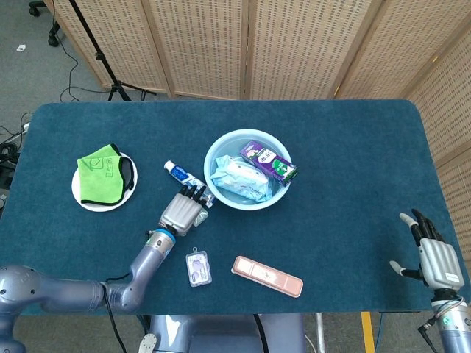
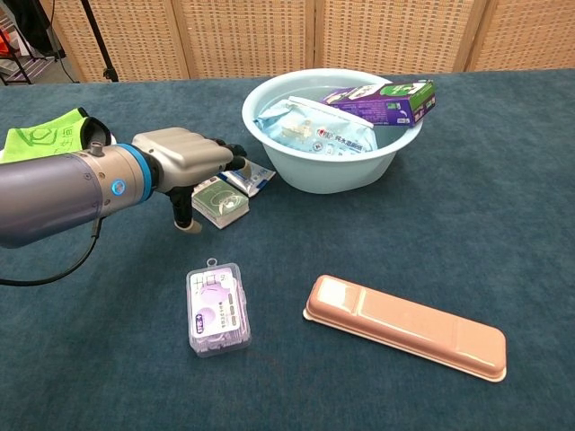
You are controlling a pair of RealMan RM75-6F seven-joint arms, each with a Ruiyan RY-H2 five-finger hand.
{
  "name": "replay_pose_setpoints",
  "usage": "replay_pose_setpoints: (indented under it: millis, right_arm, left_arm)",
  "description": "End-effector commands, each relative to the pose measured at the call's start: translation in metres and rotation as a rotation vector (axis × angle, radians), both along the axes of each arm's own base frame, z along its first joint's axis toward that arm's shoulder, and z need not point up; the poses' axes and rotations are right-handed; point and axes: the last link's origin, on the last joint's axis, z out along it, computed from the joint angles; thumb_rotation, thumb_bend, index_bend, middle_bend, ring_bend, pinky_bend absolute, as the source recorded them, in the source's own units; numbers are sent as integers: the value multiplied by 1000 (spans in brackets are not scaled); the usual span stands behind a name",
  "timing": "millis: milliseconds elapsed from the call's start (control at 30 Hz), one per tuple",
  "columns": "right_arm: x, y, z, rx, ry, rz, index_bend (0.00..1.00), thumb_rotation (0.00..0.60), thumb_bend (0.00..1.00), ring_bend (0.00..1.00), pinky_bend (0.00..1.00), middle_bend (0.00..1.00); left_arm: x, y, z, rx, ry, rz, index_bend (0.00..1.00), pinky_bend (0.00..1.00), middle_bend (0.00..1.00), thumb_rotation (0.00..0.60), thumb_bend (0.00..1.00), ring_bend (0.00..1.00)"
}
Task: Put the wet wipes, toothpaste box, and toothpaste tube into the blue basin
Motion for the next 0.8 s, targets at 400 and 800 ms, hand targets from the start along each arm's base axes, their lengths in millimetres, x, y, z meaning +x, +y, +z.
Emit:
replay_pose_setpoints:
  millis: [400,800]
  right_arm:
    - [0,0,0,-1,-1,2,126,600,208,0,199,30]
    - [1,1,1,-3,-5,2,126,600,208,0,199,30]
  left_arm:
    - [-2,-1,-8,9,13,1,221,108,157,600,249,39]
    - [-2,-7,-12,-1,40,-17,313,108,344,600,274,95]
